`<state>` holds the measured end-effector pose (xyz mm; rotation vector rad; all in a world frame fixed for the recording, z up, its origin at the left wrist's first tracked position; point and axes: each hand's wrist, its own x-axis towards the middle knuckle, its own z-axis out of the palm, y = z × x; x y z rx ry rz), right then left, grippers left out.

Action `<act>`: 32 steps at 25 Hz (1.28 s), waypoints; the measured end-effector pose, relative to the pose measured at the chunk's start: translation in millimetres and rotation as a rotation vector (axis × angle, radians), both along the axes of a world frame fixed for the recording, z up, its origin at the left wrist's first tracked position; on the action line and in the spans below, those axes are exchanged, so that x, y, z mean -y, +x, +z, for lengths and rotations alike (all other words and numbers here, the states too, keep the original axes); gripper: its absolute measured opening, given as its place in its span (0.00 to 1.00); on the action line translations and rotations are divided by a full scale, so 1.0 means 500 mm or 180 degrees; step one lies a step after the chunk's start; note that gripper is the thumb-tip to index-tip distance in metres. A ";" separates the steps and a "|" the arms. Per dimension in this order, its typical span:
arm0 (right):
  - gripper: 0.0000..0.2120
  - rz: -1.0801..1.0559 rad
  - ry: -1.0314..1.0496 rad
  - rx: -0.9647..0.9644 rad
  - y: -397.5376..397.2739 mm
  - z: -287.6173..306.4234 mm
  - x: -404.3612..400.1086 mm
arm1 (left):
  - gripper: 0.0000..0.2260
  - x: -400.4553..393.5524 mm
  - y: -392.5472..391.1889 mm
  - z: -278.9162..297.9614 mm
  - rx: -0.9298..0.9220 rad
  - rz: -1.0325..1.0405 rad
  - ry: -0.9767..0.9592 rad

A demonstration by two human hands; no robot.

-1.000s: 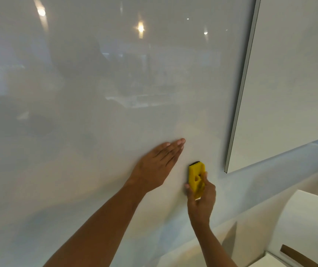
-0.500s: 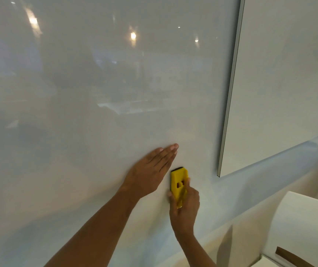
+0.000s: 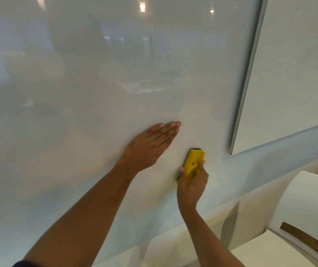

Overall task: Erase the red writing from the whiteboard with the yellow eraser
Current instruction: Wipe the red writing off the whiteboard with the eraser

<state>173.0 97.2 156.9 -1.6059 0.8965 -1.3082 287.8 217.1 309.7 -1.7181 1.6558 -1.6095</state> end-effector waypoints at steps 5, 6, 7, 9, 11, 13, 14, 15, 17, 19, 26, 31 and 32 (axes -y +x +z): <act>0.31 0.0095 -0.0615 0.0152 0.030 0.012 -0.126 | 0.26 -0.125 0.013 -0.037 -0.0290 0.0023 -0.0491; 0.29 0.0150 -0.1060 0.0085 0.037 0.013 -0.153 | 0.26 -0.152 0.016 -0.045 -0.0306 0.0052 -0.0533; 0.28 0.0175 -0.1527 -0.0054 0.047 0.007 -0.172 | 0.26 -0.180 0.020 -0.050 -0.0324 0.0096 -0.0544; 0.29 0.0206 -0.1443 -0.0066 0.054 0.015 -0.192 | 0.26 -0.239 0.030 -0.059 -0.0372 0.0144 -0.0570; 0.32 0.0145 -0.0699 0.0186 0.062 0.033 -0.222 | 0.25 -0.307 0.039 -0.066 -0.0447 0.0191 -0.0696; 0.31 0.0127 -0.1210 0.0162 0.069 0.032 -0.275 | 0.25 -0.382 0.050 -0.081 -0.0460 0.0378 -0.0883; 0.30 0.0190 -0.1769 0.0093 0.071 0.022 -0.290 | 0.26 -0.416 0.055 -0.090 -0.0455 0.0482 -0.0994; 0.29 0.0221 -0.2119 0.0058 0.076 0.017 -0.300 | 0.26 -0.452 0.059 -0.098 -0.0468 0.0579 -0.1107; 0.30 0.0166 -0.1737 0.0117 0.087 0.020 -0.327 | 0.25 -0.517 0.062 -0.108 -0.0570 0.0690 -0.1367; 0.32 0.0197 -0.1309 0.0143 0.102 0.023 -0.387 | 0.24 -0.571 0.064 -0.119 -0.0680 0.0756 -0.1596; 0.30 0.0546 -0.2231 -0.0058 0.128 0.027 -0.510 | 0.25 -0.713 0.084 -0.127 -0.0845 0.1057 -0.2067; 0.33 0.1113 -0.3755 -0.0304 0.145 0.013 -0.605 | 0.26 -0.784 0.095 -0.154 -0.1071 0.1198 -0.2258; 0.31 0.1023 -0.3493 -0.0280 0.150 0.029 -0.613 | 0.27 -0.794 0.098 -0.158 -0.1121 0.1180 -0.2244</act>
